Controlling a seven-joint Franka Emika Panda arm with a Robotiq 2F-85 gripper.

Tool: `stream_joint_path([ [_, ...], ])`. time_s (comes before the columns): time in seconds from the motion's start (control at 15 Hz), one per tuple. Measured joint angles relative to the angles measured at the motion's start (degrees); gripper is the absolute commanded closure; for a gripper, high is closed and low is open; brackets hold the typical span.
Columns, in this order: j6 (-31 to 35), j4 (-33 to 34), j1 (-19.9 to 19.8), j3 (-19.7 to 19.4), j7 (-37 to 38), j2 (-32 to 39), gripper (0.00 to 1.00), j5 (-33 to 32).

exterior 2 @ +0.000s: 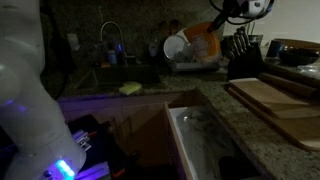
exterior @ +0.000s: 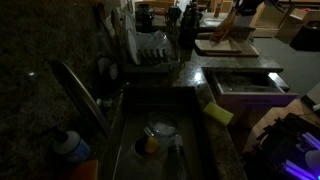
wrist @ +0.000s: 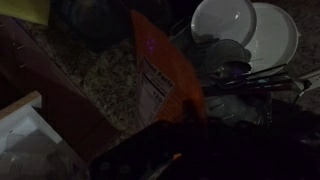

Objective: Remove the orange pack from the drawer and put it on the counter

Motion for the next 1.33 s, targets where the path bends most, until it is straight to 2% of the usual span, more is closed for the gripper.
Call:
stream_joint_path([
  [0.2,-0.1,0.2,0.0,0.2,0.6,-0.1,1.0,0.0],
  [0.53,0.1,6.1,0.2,3.4,16.0,4.6,1.0,11.9],
  [0.8,7.0,7.4,0.9,5.3,25.2,8.2,1.0,18.3],
  [1.07,16.4,4.2,0.5,4.7,27.9,9.8,0.98,19.2],
  [1.33,17.0,3.4,0.3,4.5,28.1,9.7,1.0,19.2],
])
